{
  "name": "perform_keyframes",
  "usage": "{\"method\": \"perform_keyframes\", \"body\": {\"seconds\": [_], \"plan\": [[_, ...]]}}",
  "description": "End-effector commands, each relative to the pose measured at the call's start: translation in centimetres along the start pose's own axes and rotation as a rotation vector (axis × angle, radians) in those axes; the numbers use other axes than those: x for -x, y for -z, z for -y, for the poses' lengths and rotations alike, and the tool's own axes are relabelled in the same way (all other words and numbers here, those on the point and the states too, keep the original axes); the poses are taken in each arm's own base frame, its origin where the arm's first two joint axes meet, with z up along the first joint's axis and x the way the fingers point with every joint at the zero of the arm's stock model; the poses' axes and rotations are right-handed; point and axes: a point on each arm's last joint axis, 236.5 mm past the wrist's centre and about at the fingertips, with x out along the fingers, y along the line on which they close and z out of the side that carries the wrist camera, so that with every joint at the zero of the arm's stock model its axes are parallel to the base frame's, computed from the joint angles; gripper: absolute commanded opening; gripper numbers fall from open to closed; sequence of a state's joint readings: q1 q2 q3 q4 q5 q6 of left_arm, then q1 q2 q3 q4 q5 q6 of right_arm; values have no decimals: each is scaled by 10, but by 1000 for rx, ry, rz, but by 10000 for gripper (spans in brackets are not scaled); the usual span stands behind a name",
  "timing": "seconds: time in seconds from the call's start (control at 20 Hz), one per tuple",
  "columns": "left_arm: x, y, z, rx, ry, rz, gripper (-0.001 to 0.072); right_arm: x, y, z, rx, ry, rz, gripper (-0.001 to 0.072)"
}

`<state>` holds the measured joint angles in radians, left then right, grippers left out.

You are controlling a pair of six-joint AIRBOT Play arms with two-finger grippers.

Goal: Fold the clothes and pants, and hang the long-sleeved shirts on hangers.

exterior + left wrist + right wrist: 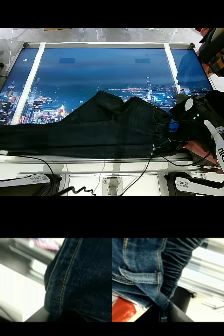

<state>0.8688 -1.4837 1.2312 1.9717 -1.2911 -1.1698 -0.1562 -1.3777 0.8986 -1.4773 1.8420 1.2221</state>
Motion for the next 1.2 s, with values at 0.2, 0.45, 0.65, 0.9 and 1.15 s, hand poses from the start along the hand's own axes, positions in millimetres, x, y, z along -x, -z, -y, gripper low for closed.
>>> {"method": "perform_keyframes", "body": {"seconds": [0.2,0.45,0.65,0.9,1.15], "plan": [[-28,37,6,-33,7,-136,707,-9,-1,8,1,29,-1,585],[23,-48,31,16,39,131,701,-1,-1,7,3,30,3,583],[121,-155,138,-73,297,545,695,26,-17,8,13,59,101,580],[157,-154,319,-433,518,555,693,59,-45,15,22,120,261,571],[161,-83,444,-933,606,456,635,66,-58,20,23,143,325,570]]}}
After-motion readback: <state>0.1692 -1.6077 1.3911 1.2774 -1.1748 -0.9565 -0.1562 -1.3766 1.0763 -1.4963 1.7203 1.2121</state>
